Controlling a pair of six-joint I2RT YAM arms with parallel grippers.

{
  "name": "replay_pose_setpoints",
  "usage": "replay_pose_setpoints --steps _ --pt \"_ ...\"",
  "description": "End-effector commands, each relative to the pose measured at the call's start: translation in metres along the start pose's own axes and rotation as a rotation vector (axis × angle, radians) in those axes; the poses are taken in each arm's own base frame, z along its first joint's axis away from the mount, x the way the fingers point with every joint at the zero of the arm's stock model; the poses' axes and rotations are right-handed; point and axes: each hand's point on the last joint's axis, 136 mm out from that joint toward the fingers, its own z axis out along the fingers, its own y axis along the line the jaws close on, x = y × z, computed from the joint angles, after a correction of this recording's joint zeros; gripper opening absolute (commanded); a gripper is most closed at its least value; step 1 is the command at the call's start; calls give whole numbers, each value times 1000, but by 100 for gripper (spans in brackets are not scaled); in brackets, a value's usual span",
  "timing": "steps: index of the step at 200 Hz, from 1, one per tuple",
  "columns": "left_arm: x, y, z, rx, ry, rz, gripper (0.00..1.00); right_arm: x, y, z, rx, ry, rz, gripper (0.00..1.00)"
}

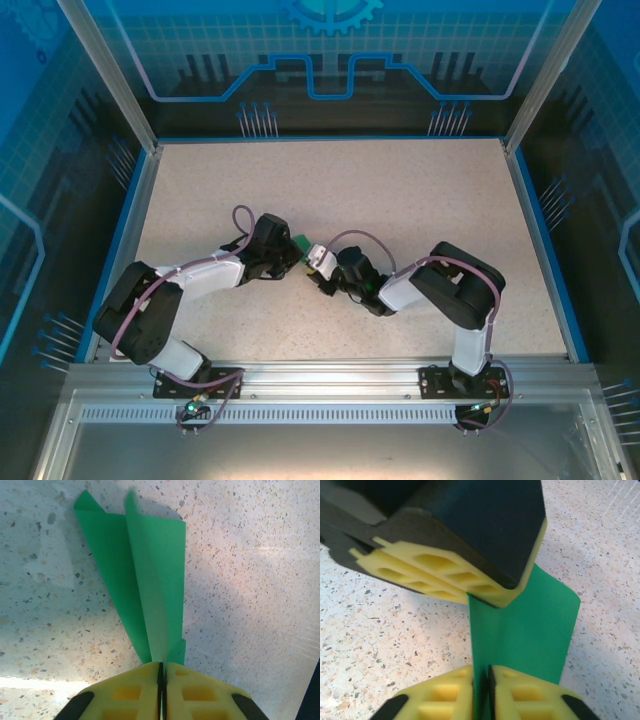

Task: Fold a paper plane with a square sheet of paper (pick it up from the middle)
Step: Fold the wing for the fifth time at the center of the table.

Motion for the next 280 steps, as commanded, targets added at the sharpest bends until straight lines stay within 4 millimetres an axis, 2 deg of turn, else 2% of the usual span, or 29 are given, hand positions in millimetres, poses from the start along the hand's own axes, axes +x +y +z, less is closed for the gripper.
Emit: replay_pose_setpoints --steps 1,42,70,103,157,196,280 --pt "-8 -12 -11 28 -8 15 18 -5 -7 1 -19 -29 84 7" --pt "-20 -10 -23 27 -47 29 41 -6 -14 -2 -100 -32 255 0" --pt "-28 -5 -32 21 -82 37 58 -7 -17 -2 -169 -31 392 0" --pt "-34 2 -39 13 -121 55 66 -8 -25 -1 -231 -32 558 0" --pt "-31 0 -39 67 -128 103 68 0 -35 6 -286 19 786 0" --pt "-25 -5 -30 103 -90 145 66 9 -41 11 -308 83 904 0" --pt "-15 -22 -10 169 -14 213 47 18 -34 15 -341 179 954 0"
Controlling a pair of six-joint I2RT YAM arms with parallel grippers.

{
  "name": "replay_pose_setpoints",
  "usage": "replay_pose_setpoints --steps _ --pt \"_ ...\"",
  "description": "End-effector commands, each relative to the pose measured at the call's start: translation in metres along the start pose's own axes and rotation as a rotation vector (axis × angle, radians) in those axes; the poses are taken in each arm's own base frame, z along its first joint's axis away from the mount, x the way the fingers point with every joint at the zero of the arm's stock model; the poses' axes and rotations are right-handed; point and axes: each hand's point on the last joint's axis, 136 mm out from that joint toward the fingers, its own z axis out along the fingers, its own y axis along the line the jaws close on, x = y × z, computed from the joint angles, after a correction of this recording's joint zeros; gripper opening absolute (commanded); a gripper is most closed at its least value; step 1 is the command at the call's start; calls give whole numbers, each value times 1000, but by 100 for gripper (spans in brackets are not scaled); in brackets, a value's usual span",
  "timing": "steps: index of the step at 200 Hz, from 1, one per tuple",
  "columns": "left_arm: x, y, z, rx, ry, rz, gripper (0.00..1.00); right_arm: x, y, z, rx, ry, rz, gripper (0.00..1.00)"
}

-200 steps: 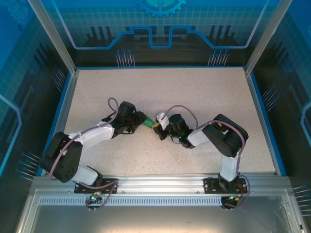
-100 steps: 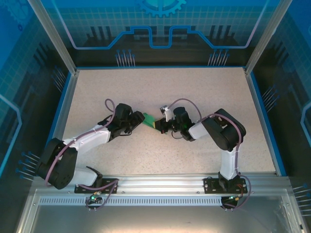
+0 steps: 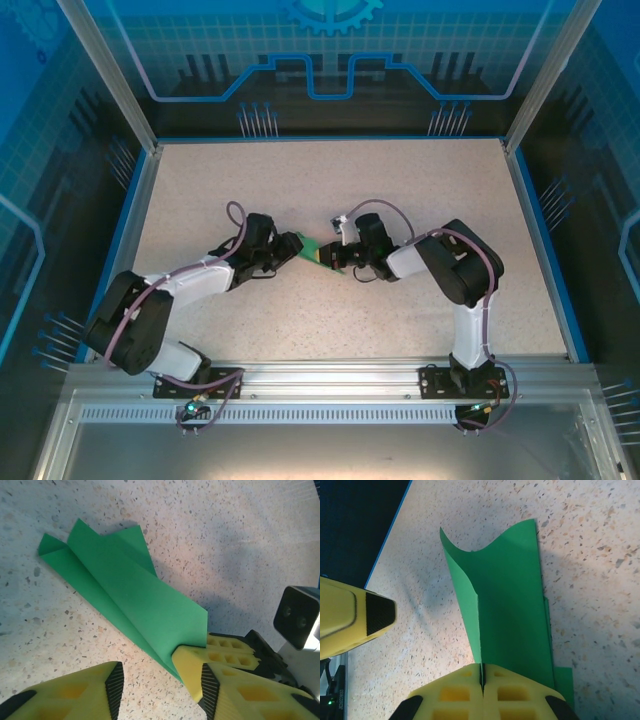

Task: Fold a paper plane with a square sheet of paper (pick it up from the middle)
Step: Fold the wing for the fifth time at the center of the table.

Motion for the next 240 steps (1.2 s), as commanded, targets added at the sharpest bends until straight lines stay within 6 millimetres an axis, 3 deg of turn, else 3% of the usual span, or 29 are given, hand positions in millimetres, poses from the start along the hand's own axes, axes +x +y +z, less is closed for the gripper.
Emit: replay_pose_setpoints --steps 1,19,25,101,147,240 --pt "-2 -14 4 56 18 40 47 8 -6 4 -10 60 51 0" --pt "0 -14 8 55 28 46 44 16 -9 5 -8 90 66 0" --pt "0 -13 10 53 31 46 43 6 -4 7 -20 77 51 0" --pt "4 -19 30 67 74 80 34 12 -9 16 -13 136 88 0" --pt "4 -17 35 61 77 87 32 11 -9 20 -28 162 125 0" --pt "8 -11 45 49 96 93 31 15 -26 20 12 199 219 0"
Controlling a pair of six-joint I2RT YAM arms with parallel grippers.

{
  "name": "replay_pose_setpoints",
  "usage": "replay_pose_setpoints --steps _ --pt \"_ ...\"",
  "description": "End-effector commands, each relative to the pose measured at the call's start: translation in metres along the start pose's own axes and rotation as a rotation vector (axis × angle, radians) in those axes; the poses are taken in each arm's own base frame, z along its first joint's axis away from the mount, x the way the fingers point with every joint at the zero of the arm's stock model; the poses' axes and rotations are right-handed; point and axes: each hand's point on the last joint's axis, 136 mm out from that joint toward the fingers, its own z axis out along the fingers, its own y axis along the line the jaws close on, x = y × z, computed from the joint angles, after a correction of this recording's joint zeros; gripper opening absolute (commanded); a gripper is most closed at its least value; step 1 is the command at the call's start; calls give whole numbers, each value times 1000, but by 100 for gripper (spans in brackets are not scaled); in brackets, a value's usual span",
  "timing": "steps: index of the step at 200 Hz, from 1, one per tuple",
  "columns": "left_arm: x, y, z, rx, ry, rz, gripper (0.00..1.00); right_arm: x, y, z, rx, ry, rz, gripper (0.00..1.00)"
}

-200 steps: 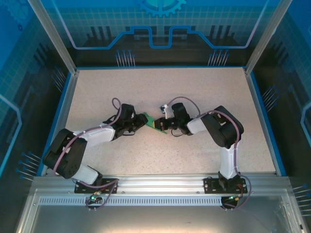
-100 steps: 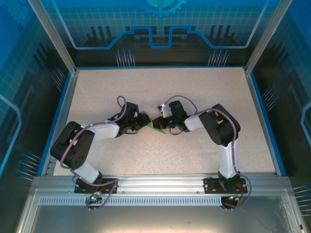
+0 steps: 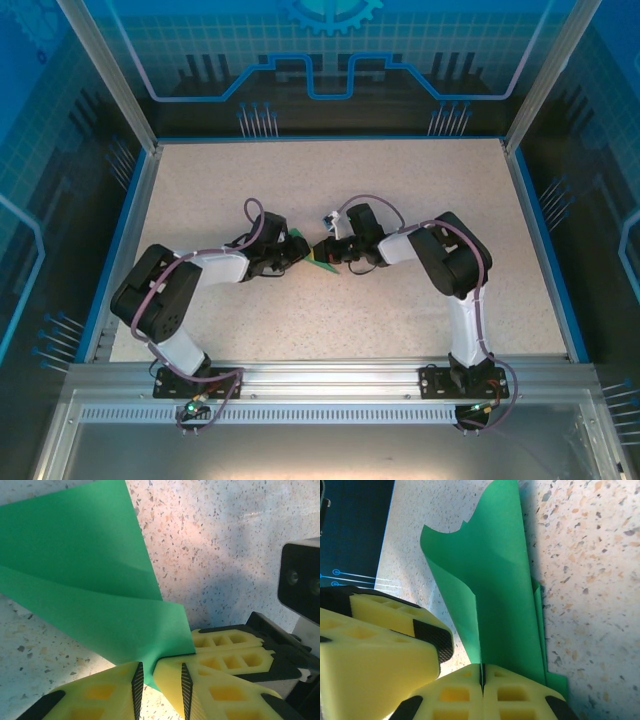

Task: Fold a paper plane with a square sheet of paper (pick it up from the middle)
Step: Fold the wing for the fifth time at the center of the table.

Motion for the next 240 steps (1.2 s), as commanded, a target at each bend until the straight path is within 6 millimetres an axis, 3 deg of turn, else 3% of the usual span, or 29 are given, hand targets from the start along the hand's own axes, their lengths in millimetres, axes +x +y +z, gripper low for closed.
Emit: replay_pose_setpoints --steps 1,61,104,141,240 --pt "-4 -15 2 44 4 38 31 10 -24 1 48 42 88 0" --pt "-4 -14 9 42 16 46 30 12 -35 3 63 59 161 0" --pt "-5 -9 13 22 12 42 22 13 -45 1 97 59 201 0" --pt "-5 2 16 -21 6 31 15 12 -49 0 118 50 202 0" --pt "-4 24 25 -96 -12 15 7 17 -55 -2 155 67 211 0"
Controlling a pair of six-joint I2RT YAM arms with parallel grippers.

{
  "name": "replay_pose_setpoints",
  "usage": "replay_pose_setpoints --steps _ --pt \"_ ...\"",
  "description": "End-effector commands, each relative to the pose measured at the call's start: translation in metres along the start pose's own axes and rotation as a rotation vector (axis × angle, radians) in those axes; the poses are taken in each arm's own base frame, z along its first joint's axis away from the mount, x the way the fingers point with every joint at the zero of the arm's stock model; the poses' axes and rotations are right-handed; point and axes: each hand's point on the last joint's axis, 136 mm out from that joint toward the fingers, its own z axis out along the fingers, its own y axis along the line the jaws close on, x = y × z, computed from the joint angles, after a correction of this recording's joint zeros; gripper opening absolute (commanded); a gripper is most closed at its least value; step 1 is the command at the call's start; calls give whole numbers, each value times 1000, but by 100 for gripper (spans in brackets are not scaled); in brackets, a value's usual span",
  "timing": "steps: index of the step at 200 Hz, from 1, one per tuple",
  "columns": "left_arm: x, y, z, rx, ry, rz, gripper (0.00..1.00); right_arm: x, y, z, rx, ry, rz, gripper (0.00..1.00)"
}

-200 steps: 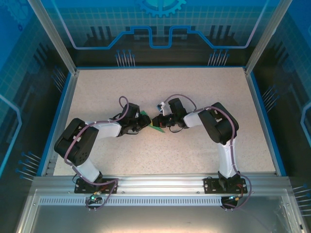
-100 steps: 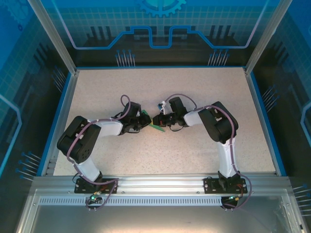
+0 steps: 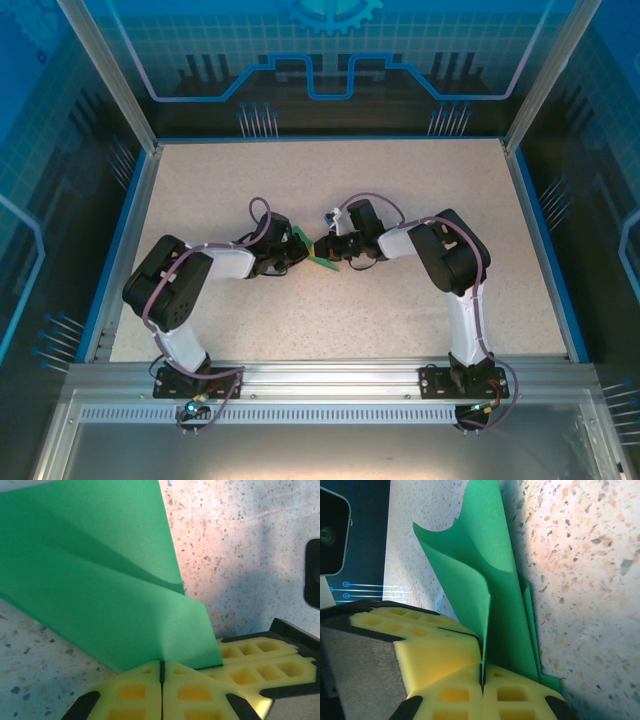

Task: Fold a paper plane with a square sheet of paper (pick it up from the middle)
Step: Fold the wing for the fifth time at the center of the table.

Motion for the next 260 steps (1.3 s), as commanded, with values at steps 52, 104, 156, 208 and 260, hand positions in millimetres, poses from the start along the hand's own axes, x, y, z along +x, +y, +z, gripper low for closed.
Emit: replay_pose_setpoints --steps 52,104,156,208,260 --pt "2 25 9 -102 -7 -6 4 15 -42 -4 162 34 81 0" --pt "8 37 9 -141 7 -29 3 3 -10 -23 164 57 3 12" --pt "12 38 11 -131 17 -50 3 6 10 -36 135 89 -45 24" --pt "12 34 11 -114 25 -43 3 9 14 -40 140 109 -38 26" --pt "12 33 11 -109 28 -40 3 18 -3 -40 188 132 7 14"
